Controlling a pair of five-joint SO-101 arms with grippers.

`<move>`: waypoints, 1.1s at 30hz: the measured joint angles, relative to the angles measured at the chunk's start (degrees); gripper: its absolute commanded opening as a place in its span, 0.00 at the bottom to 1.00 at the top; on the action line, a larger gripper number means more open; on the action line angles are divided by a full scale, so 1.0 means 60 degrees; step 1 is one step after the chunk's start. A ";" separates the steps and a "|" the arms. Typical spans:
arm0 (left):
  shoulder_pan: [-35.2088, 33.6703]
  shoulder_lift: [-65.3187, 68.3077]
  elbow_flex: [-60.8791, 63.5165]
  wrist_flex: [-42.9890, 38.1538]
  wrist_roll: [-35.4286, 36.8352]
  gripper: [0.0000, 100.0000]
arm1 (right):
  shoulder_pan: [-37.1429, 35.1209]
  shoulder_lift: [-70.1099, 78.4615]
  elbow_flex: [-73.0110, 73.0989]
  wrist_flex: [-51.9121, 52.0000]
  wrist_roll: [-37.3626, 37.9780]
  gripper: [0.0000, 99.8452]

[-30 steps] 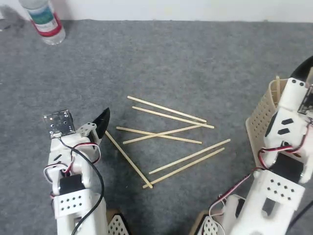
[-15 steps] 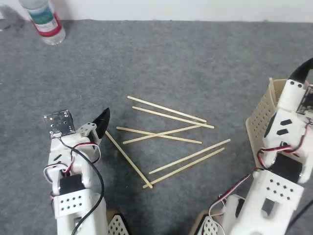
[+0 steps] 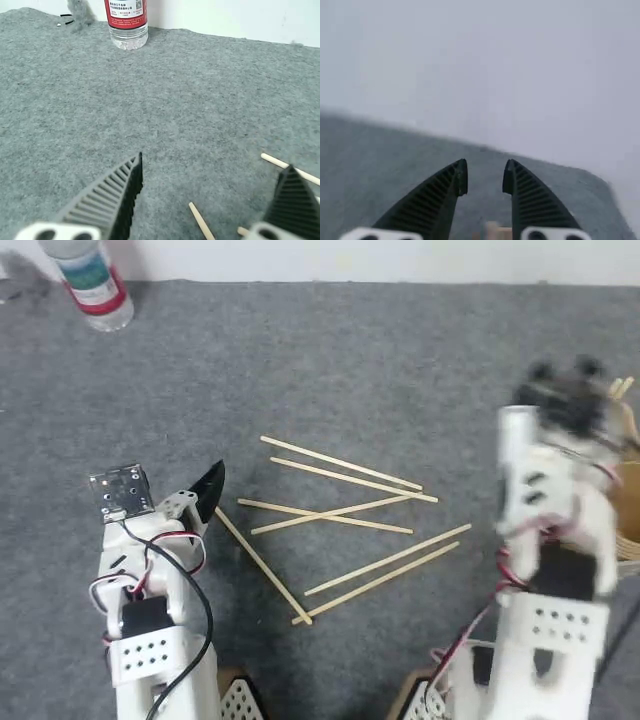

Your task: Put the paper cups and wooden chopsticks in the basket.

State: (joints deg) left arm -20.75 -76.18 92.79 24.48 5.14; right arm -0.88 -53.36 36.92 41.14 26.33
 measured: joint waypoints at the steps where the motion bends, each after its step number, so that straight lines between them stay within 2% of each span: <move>1: 0.0000 0.0000 0.0000 0.0000 0.0000 0.39 | -0.0703 0.0381 -0.0484 0.0850 0.0498 0.12; 3: 0.0000 0.0000 0.0000 0.0000 0.0000 0.39 | -0.1846 0.1319 -0.1509 0.2462 0.0996 0.12; 5: 0.0000 0.0000 0.0000 0.0000 0.0000 0.39 | -0.2491 0.2359 -0.2520 0.3780 0.1128 0.12; 8: 0.0000 0.0000 0.0000 0.0000 0.0000 0.39 | -0.2872 0.4117 -0.3824 0.5099 0.1275 0.12; 11: 0.0000 0.0000 0.0000 0.0000 0.0000 0.39 | -0.3106 0.5729 -0.4425 0.5626 0.1788 0.12; 15: 0.0000 0.0000 0.0000 0.0000 0.0000 0.39 | -0.3604 0.7590 -0.4557 0.5363 0.2198 0.12; 24: 0.0000 0.0000 0.0000 0.0000 0.0000 0.39 | -0.4322 1.0872 -0.4557 0.2989 0.2271 0.12; 33: 0.0000 0.0000 0.0000 0.0000 0.0000 0.39 | -0.4821 1.1341 -0.4557 0.2505 0.2271 0.12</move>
State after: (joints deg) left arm -20.75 -76.18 92.79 24.48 5.14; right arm -29.80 14.68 9.58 56.18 39.96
